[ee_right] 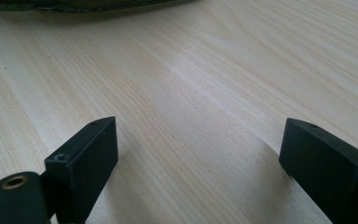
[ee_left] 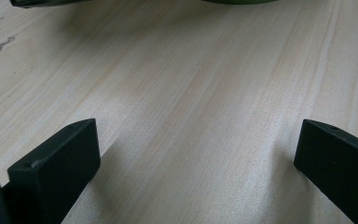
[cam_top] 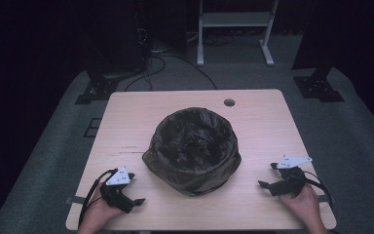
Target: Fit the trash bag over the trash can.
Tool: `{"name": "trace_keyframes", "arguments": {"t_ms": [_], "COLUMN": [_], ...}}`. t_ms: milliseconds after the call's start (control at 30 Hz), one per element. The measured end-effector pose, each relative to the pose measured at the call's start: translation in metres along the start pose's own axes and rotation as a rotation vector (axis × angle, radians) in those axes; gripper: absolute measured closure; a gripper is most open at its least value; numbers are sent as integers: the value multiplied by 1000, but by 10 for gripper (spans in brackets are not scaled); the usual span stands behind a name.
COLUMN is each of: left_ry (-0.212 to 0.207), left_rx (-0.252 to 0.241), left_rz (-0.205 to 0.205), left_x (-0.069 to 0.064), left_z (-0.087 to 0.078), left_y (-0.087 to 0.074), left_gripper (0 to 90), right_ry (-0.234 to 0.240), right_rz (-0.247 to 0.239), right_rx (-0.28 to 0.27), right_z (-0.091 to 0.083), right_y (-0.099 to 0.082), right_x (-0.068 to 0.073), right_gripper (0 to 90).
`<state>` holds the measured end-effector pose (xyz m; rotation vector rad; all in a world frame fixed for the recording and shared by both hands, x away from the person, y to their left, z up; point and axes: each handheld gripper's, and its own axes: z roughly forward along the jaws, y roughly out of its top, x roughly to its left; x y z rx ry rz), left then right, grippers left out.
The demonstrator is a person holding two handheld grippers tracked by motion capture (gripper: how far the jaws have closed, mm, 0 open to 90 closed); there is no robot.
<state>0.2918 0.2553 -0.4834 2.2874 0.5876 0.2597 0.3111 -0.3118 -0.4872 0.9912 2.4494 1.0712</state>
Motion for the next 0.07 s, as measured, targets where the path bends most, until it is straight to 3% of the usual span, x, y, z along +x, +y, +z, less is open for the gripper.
{"name": "trace_keyframes", "arguments": {"t_ms": [67], "left_ry": [2], "left_rx": [0], "left_rz": [-1], "left_x": [0], "left_z": [0], "left_y": [0], "left_gripper": [0], "right_ry": [0], "right_rz": [0], "right_rx": [0], "right_z": [0], "right_y": [0], "right_x": [0], "right_gripper": [98]}}
